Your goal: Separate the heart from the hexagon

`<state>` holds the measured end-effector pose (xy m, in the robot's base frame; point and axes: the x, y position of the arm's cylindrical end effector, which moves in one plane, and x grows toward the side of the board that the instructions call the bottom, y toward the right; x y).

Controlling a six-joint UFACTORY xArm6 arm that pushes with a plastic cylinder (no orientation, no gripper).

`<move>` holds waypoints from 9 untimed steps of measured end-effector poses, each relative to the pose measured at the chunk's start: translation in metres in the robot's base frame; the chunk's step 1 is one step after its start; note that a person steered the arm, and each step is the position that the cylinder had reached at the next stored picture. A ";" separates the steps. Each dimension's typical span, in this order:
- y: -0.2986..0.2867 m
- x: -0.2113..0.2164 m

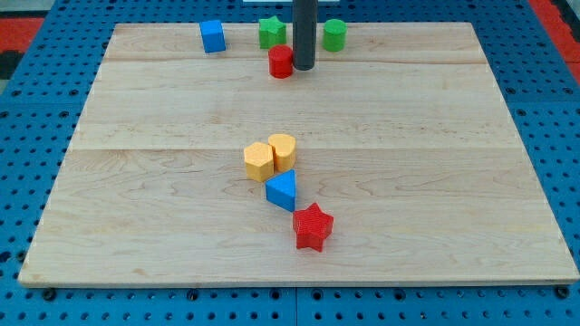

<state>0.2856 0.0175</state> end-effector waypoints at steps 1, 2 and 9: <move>0.069 0.059; 0.101 0.143; -0.021 0.174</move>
<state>0.4593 -0.0033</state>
